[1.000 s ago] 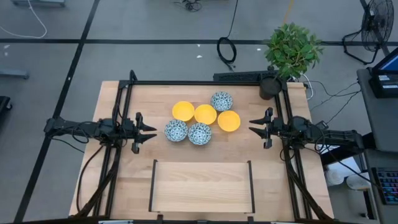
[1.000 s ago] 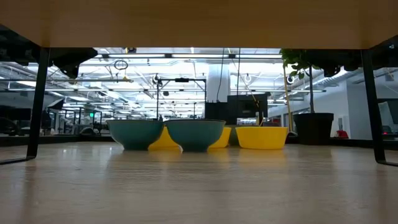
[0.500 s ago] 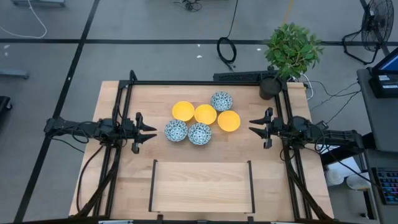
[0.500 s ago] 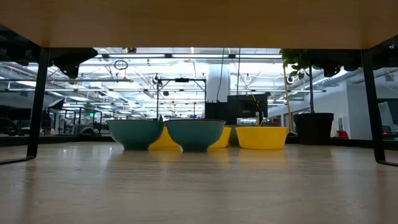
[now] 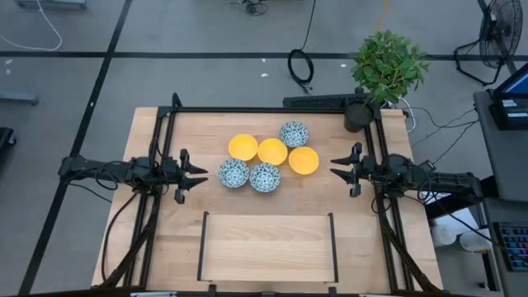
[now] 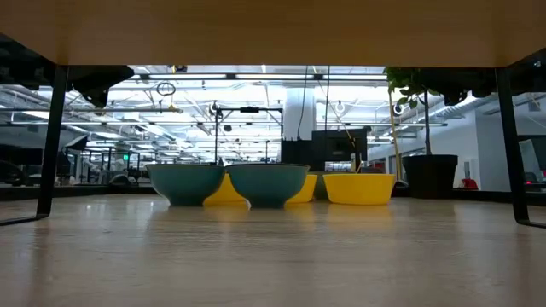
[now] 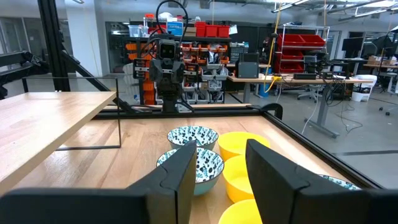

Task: Pick & Place Mini bowls

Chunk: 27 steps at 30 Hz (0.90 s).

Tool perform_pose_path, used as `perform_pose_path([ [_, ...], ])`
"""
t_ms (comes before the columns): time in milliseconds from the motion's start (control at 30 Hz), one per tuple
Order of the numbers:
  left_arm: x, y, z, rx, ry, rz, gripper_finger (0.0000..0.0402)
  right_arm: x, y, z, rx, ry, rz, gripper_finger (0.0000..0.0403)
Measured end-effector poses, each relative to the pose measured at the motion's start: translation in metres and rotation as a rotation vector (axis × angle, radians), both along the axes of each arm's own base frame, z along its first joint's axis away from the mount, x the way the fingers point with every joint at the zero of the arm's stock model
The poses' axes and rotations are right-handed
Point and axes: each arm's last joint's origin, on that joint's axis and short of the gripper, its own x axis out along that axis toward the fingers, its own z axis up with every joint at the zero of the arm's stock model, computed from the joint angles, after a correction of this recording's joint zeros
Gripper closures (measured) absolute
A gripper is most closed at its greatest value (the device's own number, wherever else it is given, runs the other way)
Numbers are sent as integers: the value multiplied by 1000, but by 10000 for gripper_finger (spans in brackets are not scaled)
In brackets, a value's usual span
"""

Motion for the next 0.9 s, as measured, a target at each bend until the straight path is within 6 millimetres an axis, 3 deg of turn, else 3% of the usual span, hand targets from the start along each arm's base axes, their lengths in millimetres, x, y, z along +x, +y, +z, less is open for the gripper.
perform_pose_path([
  [300, 0, 0, 0, 0, 0, 0, 284, 0, 0, 2, 9, -18, 1, 277],
  [700, 0, 0, 0, 0, 0, 0, 284, -1, 0, 8, 245, -116, 18, 277],
  [900, 0, 0, 0, 0, 0, 0, 284, -5, -8, 16, 237, -230, -245, 277],
])
